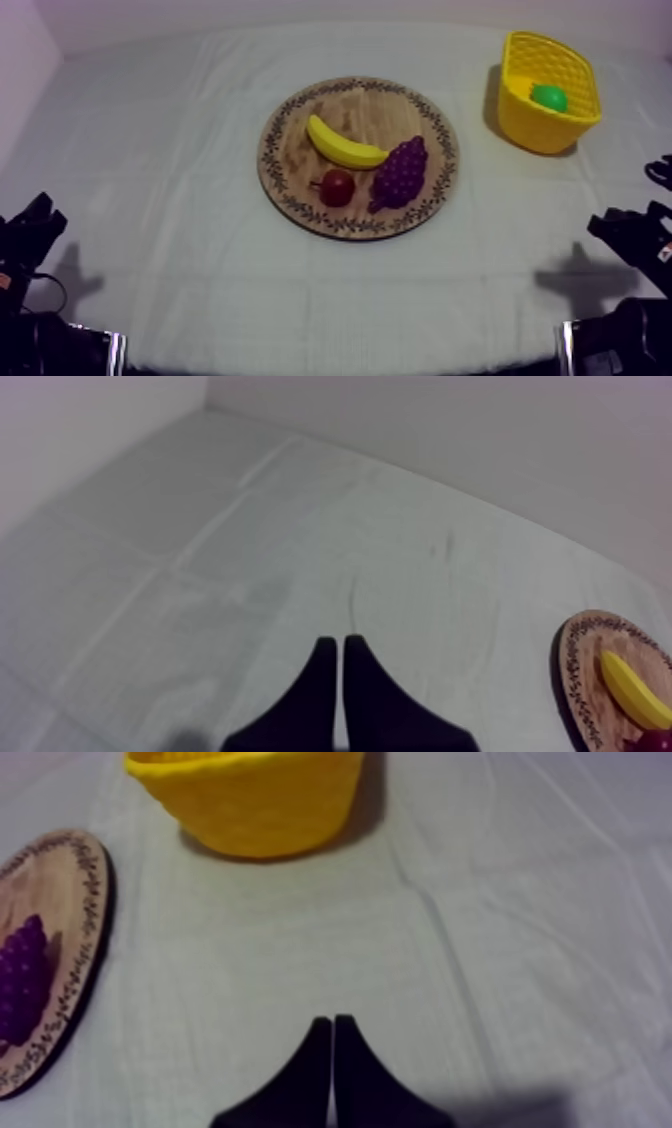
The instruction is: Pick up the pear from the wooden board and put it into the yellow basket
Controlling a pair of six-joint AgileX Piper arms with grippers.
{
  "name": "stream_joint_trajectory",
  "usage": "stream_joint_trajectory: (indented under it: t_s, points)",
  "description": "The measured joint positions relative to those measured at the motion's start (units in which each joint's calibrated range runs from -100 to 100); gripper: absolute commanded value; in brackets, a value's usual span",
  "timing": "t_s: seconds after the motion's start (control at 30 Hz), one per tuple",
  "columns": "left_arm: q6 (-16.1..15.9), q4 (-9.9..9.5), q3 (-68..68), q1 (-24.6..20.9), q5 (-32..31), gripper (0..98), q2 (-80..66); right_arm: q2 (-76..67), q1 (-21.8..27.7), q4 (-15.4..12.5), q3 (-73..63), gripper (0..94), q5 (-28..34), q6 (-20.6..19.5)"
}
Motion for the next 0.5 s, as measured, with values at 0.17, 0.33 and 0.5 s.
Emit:
stream_joint_trajectory:
  t_s: [0.17, 0.33, 0.5]
  points:
    - [0.00, 0.00, 0.00, 0.00, 0.00, 0.1, 0.00, -9.78, -0.73, -2.89, -0.37, 0.6, 3.11, 2.06]
    - [0.00, 0.00, 0.00, 0.00, 0.00, 0.1, 0.00, -13.63, -0.57, -3.62, -0.18, 0.6, 2.82, 2.37]
    - [0.00, 0.00, 0.00, 0.00, 0.00, 0.1, 0.00, -13.77, -0.54, -3.87, 0.94, 0.6, -3.05, 6.93]
